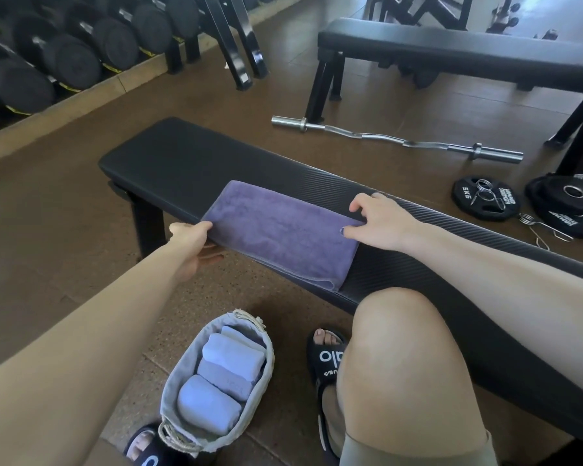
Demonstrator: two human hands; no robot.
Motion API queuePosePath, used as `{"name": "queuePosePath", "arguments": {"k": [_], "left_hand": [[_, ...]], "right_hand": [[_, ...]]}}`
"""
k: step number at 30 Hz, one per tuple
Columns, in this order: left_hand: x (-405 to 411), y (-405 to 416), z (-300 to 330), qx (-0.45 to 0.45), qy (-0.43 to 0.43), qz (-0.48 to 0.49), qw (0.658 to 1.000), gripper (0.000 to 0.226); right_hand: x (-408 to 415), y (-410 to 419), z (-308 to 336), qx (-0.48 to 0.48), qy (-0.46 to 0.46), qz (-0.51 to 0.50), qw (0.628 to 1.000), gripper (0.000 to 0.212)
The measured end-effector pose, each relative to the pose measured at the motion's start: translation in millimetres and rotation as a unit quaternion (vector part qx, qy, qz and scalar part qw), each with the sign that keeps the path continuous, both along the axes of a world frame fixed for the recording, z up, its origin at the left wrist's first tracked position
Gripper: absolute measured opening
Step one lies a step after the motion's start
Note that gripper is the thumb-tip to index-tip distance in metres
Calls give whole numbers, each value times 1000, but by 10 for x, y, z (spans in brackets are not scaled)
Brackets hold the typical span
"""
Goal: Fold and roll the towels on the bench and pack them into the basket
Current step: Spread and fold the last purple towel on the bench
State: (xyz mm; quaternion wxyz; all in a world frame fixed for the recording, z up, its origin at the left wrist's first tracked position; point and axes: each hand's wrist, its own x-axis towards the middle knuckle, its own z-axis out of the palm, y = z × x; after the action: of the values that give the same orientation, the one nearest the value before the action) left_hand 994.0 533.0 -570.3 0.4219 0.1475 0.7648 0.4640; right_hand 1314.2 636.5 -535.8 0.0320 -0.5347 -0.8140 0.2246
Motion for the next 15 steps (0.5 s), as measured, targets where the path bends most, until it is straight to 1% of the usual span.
{"name": "queuePosePath", "arguments": {"k": [1,3,5,7,9,11,15], "left_hand": [[53,-23,13,4,-33,13,999,30],[158,-84,35,15,-107,18,994,37],[274,-142,67,21,-157,4,987,42],[420,-177,80,19,-189,-13,982,46],[570,-199,65,15,-202,-27,979,47],[702,-219,34,21,-203,-22,979,41],[859,-232,20,69,-219,40,973,29]], "right_hand": [[12,26,-22,-14,3,-4,1000,45],[20,53,-62,-33,27,-19,999,47],[10,73,-89,-50,53,-41,996,43],[-1,83,-101,-57,62,-49,995,37],[-7,83,-104,-61,66,-50,995,28],[8,75,-99,-63,66,-50,995,21],[55,45,-74,-63,77,-49,994,17]]}}
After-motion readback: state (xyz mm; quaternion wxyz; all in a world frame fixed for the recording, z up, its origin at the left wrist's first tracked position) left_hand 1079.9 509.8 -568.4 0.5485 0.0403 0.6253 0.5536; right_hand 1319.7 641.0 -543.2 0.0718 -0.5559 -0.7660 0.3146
